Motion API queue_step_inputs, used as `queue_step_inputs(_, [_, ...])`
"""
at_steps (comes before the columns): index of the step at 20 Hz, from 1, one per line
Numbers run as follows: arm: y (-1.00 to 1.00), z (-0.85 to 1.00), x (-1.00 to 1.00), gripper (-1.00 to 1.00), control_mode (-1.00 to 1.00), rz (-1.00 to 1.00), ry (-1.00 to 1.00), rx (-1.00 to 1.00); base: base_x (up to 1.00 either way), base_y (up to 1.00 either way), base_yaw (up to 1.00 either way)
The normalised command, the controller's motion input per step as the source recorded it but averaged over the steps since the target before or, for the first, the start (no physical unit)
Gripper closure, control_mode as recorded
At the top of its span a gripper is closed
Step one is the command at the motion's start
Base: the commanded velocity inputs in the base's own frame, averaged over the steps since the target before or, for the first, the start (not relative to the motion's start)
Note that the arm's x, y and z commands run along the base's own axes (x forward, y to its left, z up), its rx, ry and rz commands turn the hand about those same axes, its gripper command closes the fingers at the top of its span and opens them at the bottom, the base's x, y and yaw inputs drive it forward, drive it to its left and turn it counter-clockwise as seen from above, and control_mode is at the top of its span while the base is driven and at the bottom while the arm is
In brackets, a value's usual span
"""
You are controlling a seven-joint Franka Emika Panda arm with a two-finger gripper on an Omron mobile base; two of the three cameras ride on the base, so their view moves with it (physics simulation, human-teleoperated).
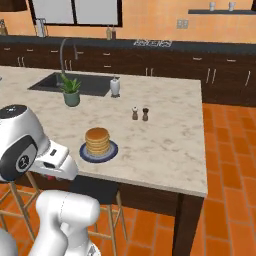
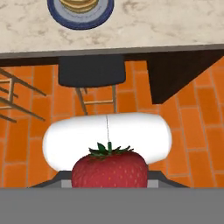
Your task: Take the strawberry from the fridge and place it on top of the pancake, located on the dining counter.
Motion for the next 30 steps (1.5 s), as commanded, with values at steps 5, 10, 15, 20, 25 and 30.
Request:
queue_step_inputs(5, [0.0, 0.0, 0.0, 1.0, 1.0, 0.0, 0.0, 0.0, 0.58, 0.47, -0.16])
queue_step_inputs(10, [0.0, 0.0, 0.0, 1.0, 1.0, 0.0, 0.0, 0.0, 0.38, 0.13, -0.02])
queue_step_inputs(15, [0.0, 0.0, 0.0, 1.0, 1.0, 0.0, 0.0, 0.0, 0.41, 0.61, -0.27])
queue_step_inputs(20, [0.0, 0.0, 0.0, 1.0, 1.0, 0.0, 0.0, 0.0, 0.56, 0.13, -0.11])
queue_step_inputs(25, [0.2, 0.0, 0.86, 1.0, -1.0, 0.18, -0.01, 0.0, 0.0, 0.0, 0.0])
queue_step_inputs(30, [0.12, 0.18, 1.0, 1.0, -1.0, 0.18, 0.09, 0.0, 0.0, 0.0, 0.0])
